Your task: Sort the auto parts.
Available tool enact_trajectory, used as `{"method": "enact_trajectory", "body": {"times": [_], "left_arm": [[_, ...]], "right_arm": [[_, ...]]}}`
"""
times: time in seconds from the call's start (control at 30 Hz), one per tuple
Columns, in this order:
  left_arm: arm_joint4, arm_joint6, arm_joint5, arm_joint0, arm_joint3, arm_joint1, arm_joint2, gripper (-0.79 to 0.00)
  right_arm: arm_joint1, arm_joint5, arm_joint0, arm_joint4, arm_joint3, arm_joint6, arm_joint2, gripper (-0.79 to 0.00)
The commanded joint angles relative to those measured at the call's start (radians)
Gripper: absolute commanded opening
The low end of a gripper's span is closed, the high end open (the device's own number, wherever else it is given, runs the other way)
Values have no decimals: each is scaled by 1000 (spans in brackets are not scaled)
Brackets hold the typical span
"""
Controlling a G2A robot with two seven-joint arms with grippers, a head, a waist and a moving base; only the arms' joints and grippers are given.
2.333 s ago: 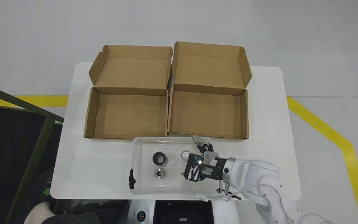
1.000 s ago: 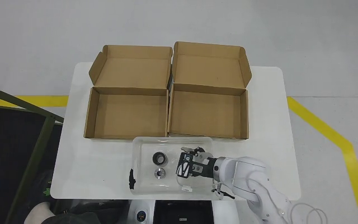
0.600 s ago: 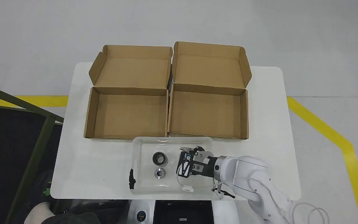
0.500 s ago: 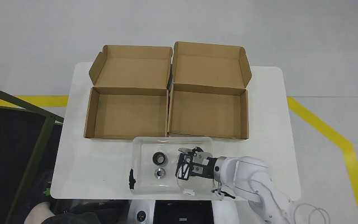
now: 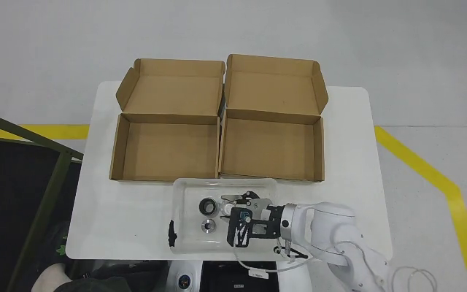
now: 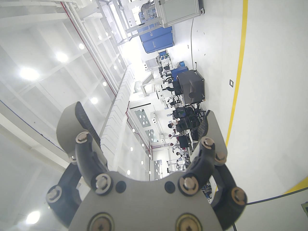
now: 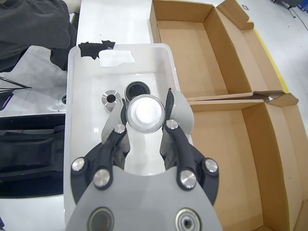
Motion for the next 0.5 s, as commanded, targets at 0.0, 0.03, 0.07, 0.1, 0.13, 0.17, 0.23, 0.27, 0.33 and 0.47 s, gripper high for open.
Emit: {"method": "enact_trajectory", "body": {"times": [0.0,0.03,0.07,0.1,0.13,0.17,0.23,0.27,0.33,0.47], "left_arm": [[0,0,0,0,0,0,0,0],[0,0,0,0,0,0,0,0],[0,0,0,0,0,0,0,0],[0,0,0,0,0,0,0,0],[0,0,0,0,0,0,0,0],[0,0,0,0,0,0,0,0],[0,0,0,0,0,0,0,0],[0,0,0,0,0,0,0,0],[0,0,0,0,0,0,0,0],[0,0,0,0,0,0,0,0]], "right_arm": [[1,7,6,-2,-10,-17,4,-785],[2,10,9,-7,-16,-24,7,-785],[2,13,12,-10,-22,-32,9,-785],[3,15,14,-11,-26,-40,11,-785],[4,17,18,-14,-29,-46,13,-785],[4,19,21,-15,-33,-52,14,-785],[5,26,29,-14,-36,-65,18,-785],[5,32,33,-13,-38,-72,19,-785],[6,42,40,-8,-38,-86,25,-785],[7,55,58,2,-35,-98,35,-785]]}}
